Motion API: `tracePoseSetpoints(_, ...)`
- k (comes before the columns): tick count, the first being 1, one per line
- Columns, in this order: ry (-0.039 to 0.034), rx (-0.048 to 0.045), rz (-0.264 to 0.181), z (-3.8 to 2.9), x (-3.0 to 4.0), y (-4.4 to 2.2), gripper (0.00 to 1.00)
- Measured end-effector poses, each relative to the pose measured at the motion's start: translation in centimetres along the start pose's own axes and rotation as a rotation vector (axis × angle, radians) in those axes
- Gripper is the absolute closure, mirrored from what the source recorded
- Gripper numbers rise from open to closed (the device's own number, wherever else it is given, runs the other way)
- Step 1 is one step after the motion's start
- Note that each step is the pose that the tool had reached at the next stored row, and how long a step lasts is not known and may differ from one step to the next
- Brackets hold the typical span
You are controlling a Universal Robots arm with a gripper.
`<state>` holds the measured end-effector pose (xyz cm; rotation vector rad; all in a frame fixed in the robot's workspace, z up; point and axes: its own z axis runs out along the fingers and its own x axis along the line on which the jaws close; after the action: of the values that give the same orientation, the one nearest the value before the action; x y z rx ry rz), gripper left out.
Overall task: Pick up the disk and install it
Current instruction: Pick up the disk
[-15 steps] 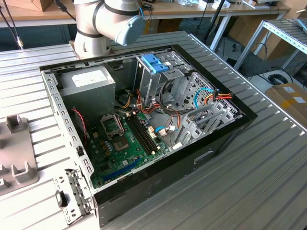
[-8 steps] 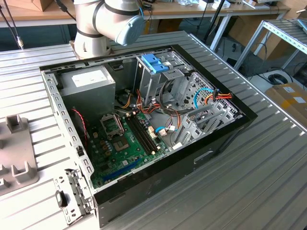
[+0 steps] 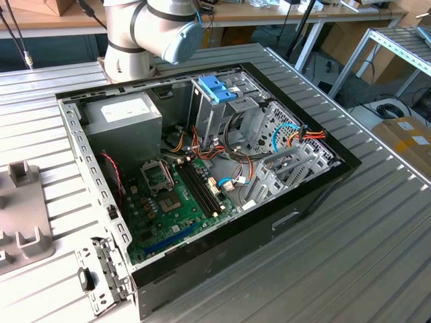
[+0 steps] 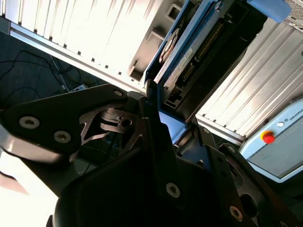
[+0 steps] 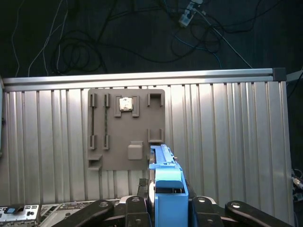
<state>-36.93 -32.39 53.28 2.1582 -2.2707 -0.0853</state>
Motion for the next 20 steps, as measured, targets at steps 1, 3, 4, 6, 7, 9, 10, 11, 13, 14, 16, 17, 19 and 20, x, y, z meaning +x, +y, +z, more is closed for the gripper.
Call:
tracePoseSetpoints(1,0.0000,0.0000,0.000,0.00,0.00,-0.02,0.63)
tracePoseSetpoints(3,0.0000,0.0000,0.000,0.00,0.00,-0.06,0.63)
tracePoseSetpoints(4,0.0000,0.0000,0.000,0.00,0.00,-0.07,0.63)
tracePoseSetpoints(6,0.0001,0.0000,0.000,-0.01,-0.01,-0.12,0.63)
tracePoseSetpoints(7,0.0000,0.0000,0.000,0.00,-0.01,-0.13,0.63)
tracePoseSetpoints(9,0.0000,-0.0001,0.000,-0.01,-0.01,-0.17,0.63)
tracePoseSetpoints(10,0.0000,0.0000,0.000,-0.01,-0.01,-0.23,0.63)
tracePoseSetpoints(11,0.0001,-0.0001,0.000,-0.02,-0.02,-0.28,0.63)
tracePoseSetpoints(13,0.0000,0.0000,0.000,-0.02,-0.02,-0.40,0.63)
tracePoseSetpoints(14,0.0001,-0.0001,0.000,-0.02,-0.02,-0.44,0.63)
tracePoseSetpoints(16,0.0000,0.0000,0.000,-0.02,-0.03,-0.54,0.63)
tracePoseSetpoints(17,0.0001,-0.0001,0.000,-0.03,-0.03,-0.60,0.63)
tracePoseSetpoints(19,0.0000,0.0000,0.000,-0.03,-0.04,-0.70,0.63)
tracePoseSetpoints(20,0.0000,0.0000,0.000,-0.03,-0.04,-0.77,0.63)
